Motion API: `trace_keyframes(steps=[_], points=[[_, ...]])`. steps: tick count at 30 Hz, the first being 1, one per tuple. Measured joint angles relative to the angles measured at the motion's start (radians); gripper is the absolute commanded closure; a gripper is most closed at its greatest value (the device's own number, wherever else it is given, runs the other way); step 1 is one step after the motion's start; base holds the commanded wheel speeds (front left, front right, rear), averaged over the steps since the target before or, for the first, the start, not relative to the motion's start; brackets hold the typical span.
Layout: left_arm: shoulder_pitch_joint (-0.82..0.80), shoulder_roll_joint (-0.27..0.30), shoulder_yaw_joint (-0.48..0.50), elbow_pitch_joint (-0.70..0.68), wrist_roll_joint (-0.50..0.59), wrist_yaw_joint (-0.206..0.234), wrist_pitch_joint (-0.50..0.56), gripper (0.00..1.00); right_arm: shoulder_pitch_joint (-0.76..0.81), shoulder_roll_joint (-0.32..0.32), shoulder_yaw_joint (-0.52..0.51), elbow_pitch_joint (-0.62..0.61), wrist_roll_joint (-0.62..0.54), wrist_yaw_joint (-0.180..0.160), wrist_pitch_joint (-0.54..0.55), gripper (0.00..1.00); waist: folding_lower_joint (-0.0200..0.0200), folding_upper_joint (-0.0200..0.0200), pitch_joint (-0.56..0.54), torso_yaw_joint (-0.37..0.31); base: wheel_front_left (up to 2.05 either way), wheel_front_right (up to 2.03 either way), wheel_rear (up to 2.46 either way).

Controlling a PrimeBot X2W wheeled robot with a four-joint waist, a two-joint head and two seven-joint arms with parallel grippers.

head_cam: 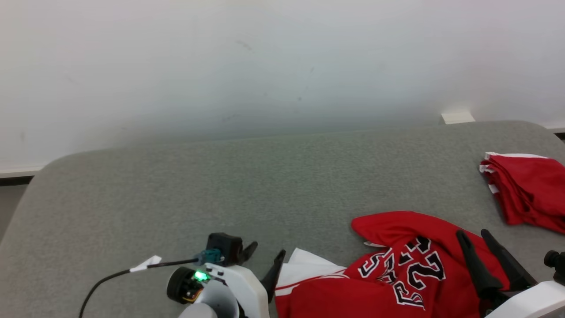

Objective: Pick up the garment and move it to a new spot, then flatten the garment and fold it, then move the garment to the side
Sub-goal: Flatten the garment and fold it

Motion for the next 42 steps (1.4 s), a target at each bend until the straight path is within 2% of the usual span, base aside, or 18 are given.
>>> trace_keyframes(steps=[7,16,17,18,19,23,28,34,37,42], points=[[-0.031,0.008,-0.065,0.107,-0.016,-0.017,0.101,0.00,-0.006,0.036,-0.041,0.025,-0.050,0.000,-0.056,0.00,0.0000,0.0000,0.015,-0.072,0.00,0.00,0.00],[-0.064,0.016,-0.112,0.228,-0.037,-0.019,0.160,0.00,-0.008,0.057,-0.043,0.047,-0.071,0.000,-0.067,0.00,0.0000,0.0000,0.028,-0.147,0.00,0.00,0.00],[-0.068,0.017,-0.119,0.229,-0.039,-0.019,0.161,0.25,-0.008,0.057,-0.042,0.048,-0.073,0.000,-0.067,0.00,0.0000,0.0000,0.029,-0.150,0.00,0.00,0.00],[-0.072,0.017,-0.125,0.230,-0.043,-0.019,0.157,0.65,-0.008,0.058,-0.042,0.049,-0.074,0.000,-0.068,0.00,0.0000,0.0000,0.029,-0.152,0.00,0.00,0.00],[-0.074,0.017,-0.131,0.230,-0.049,-0.019,0.153,1.00,-0.008,0.058,-0.042,0.050,-0.074,0.000,-0.069,0.00,0.0000,0.0000,0.029,-0.154,0.00,0.00,0.00],[-0.083,0.030,-0.145,0.223,-0.062,-0.024,0.133,1.00,-0.008,0.060,-0.045,0.052,-0.074,0.000,-0.076,0.00,0.0000,0.0000,0.027,-0.152,0.00,0.00,0.00],[-0.150,0.084,-0.144,0.164,-0.050,-0.024,0.134,1.00,-0.009,0.062,-0.046,0.042,-0.088,0.000,-0.085,0.00,0.0000,0.0000,0.042,-0.147,0.00,0.00,0.00],[-0.314,0.210,-0.088,0.100,-0.040,-0.026,0.208,1.00,-0.036,0.072,-0.046,0.023,-0.086,0.000,-0.113,0.00,0.0000,0.0000,0.100,-0.153,0.00,0.00,0.00],[-0.393,0.253,-0.051,0.116,-0.091,-0.026,0.235,1.00,-0.058,0.082,-0.033,0.023,-0.079,0.000,-0.137,0.00,0.0001,0.0000,0.139,-0.164,0.00,0.00,0.00],[-0.532,0.350,-0.044,0.186,-0.105,-0.026,0.234,1.00,-0.111,0.091,-0.009,0.040,-0.062,0.000,-0.180,0.00,0.0001,0.0000,0.206,-0.203,0.00,0.00,0.00]])
